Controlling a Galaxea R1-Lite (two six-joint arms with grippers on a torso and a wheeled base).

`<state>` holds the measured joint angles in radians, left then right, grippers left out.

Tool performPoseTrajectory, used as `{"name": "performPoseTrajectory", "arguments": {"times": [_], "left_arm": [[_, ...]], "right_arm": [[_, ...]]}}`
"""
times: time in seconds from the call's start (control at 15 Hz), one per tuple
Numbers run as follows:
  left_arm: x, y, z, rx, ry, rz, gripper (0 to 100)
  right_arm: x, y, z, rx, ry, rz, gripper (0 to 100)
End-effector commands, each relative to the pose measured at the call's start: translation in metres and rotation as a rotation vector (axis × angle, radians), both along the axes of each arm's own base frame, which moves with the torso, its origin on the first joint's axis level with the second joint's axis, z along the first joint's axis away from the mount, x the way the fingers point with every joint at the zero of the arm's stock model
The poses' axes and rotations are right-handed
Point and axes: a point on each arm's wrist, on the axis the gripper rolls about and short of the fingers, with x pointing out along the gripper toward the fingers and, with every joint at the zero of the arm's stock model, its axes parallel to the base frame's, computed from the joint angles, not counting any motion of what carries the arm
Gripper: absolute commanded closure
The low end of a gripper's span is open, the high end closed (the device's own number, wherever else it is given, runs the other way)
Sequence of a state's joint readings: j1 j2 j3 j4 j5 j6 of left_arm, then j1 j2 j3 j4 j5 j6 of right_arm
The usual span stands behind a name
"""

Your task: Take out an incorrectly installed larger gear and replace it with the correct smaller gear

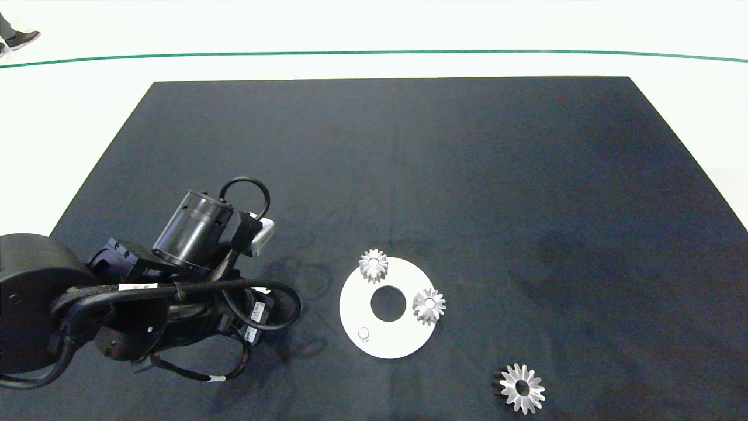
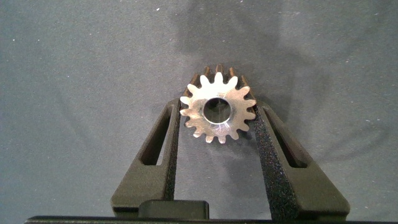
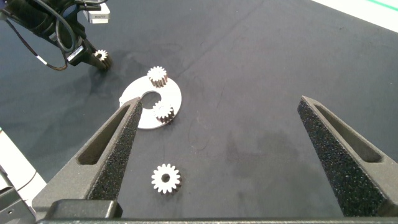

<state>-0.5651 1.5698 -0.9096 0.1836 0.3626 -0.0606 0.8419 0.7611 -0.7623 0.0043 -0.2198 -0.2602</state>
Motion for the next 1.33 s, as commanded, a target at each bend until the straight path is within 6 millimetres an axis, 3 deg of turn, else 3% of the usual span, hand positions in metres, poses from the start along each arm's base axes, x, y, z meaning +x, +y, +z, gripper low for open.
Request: {"name": "performPoseTrajectory", "arguments": {"times": [0.07,0.67,0.93,1.13,1.2,1.33], "left_arm": [[-0.001,0.001,0.002,-0.004,-0.008,0.002,65],[-0.021,0.010,0.020,-0.067,-0.068,0.009,83],[-0.026,0.007,0.016,-0.067,-0.060,-0.009,92],[-0.026,0.007,0.015,-0.064,-0.057,-0.007,93],[-0.026,0.007,0.015,-0.066,-0.058,-0.006,0],[-0.026,0.007,0.016,-0.067,-0.060,-0.006,0]], "right_arm": [[0.001,0.001,0.000,-0.004,0.001,-0.001,0],[0.000,0.000,0.000,-0.002,-0.001,-0.001,0],[0.000,0.000,0.000,-0.002,-0.001,-0.001,0],[0.000,0.000,0.000,-0.003,0.000,0.001,0],[0.000,0.000,0.000,-0.003,0.000,0.001,0],[0.000,0.000,0.000,-0.004,0.001,0.002,0]]}}
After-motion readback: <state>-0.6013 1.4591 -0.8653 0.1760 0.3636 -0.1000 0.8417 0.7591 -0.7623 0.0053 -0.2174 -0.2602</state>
